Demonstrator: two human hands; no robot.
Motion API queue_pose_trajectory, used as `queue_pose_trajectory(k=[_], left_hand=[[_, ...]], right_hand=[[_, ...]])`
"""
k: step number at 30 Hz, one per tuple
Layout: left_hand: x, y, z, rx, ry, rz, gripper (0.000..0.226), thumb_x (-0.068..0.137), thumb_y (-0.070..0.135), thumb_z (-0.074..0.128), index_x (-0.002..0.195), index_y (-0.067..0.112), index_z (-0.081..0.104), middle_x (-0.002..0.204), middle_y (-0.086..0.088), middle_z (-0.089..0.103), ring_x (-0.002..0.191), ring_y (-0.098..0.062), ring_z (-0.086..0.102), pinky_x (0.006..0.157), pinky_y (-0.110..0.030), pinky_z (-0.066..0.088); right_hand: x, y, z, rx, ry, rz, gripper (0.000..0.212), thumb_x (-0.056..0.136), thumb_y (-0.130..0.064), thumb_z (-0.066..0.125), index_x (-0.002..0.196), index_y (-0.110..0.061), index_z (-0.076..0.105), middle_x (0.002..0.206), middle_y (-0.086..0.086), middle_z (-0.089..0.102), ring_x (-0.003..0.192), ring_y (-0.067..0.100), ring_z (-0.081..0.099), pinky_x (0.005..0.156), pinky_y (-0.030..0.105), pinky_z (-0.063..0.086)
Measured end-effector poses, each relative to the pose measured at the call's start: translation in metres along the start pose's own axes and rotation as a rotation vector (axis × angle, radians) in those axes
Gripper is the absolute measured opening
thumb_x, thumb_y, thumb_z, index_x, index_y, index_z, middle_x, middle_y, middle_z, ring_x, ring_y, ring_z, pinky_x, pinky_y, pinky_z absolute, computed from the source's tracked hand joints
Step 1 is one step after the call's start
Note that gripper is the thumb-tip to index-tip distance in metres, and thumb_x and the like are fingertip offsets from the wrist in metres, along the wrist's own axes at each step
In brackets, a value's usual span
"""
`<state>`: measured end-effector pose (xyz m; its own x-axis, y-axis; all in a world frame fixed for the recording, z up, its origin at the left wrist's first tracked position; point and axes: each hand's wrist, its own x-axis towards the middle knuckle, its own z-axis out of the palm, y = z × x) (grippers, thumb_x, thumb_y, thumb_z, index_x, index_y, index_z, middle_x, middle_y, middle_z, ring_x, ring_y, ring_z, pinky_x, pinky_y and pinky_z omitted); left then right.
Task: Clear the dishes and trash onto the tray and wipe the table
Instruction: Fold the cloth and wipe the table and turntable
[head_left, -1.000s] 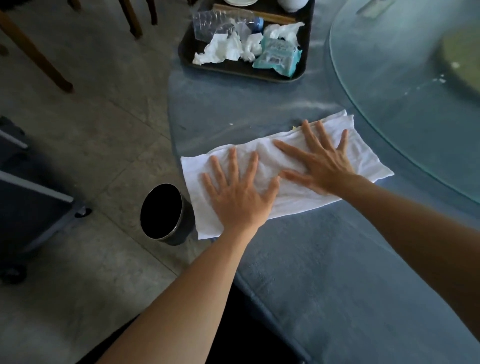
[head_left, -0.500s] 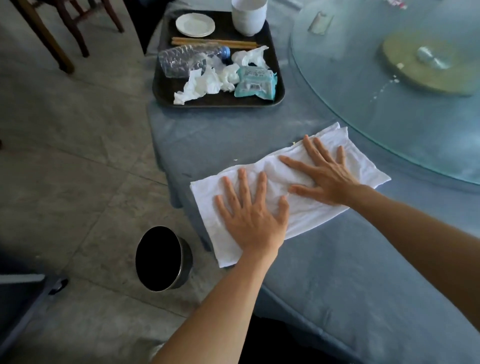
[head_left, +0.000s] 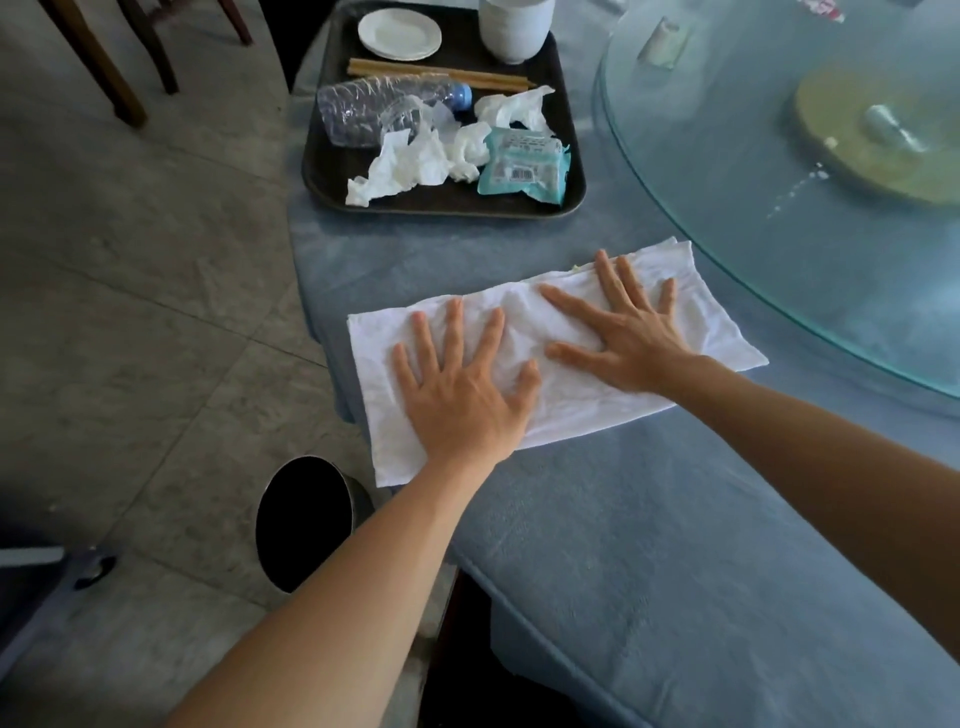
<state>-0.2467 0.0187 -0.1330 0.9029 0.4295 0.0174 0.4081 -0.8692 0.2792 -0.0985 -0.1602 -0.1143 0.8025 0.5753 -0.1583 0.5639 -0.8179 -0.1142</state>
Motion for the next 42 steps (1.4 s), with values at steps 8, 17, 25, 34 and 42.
queue_pose_trajectory(k=[8,17,25,34,42], left_hand=[[0.03,-0.01,-0.004,0.005,-0.004,0.038,0.076,0.089,0.082,0.016,0.158,0.05,0.008,0.171,0.008,-0.005,0.157,-0.031,-0.011,0.123,-0.058,0.0],[0.056,-0.018,-0.007,-0.033,-0.027,0.102,0.073,0.092,0.08,0.015,0.158,0.049,0.011,0.172,0.007,-0.002,0.156,-0.033,-0.011,0.123,-0.06,-0.002],[0.055,-0.017,-0.006,-0.049,-0.003,0.101,0.072,0.093,0.077,0.022,0.158,0.046,0.022,0.171,0.003,0.008,0.157,-0.036,-0.003,0.122,-0.063,0.004],[0.056,-0.015,-0.009,0.006,-0.076,0.087,0.073,0.092,0.076,0.023,0.159,0.047,0.015,0.172,0.003,0.001,0.156,-0.037,-0.004,0.122,-0.063,0.003],[0.056,-0.013,-0.012,0.016,-0.125,0.091,0.071,0.094,0.073,0.026,0.159,0.046,0.017,0.172,0.0,0.005,0.156,-0.037,-0.003,0.121,-0.064,0.006]], right_hand=[[0.019,-0.005,0.0,-0.002,0.027,0.02,0.072,0.078,-0.1,0.013,0.144,-0.078,-0.006,0.172,0.006,-0.018,0.158,0.032,-0.017,0.113,0.08,-0.01],[0.029,-0.011,-0.001,-0.007,0.048,0.101,0.071,0.081,-0.099,0.015,0.145,-0.076,-0.005,0.172,0.004,-0.019,0.158,0.032,-0.017,0.113,0.08,-0.009],[0.031,-0.009,0.0,0.001,0.067,0.089,0.072,0.083,-0.096,0.022,0.148,-0.074,0.0,0.172,0.006,-0.017,0.158,0.034,-0.015,0.113,0.08,-0.008],[0.033,-0.009,-0.001,0.013,0.099,0.072,0.061,0.091,-0.089,0.012,0.148,-0.073,0.001,0.173,0.01,-0.013,0.158,0.038,-0.011,0.113,0.079,-0.01],[0.031,-0.011,-0.005,0.018,0.072,0.099,0.062,0.092,-0.087,0.011,0.151,-0.07,0.002,0.173,0.009,-0.014,0.158,0.038,-0.012,0.114,0.079,-0.009]])
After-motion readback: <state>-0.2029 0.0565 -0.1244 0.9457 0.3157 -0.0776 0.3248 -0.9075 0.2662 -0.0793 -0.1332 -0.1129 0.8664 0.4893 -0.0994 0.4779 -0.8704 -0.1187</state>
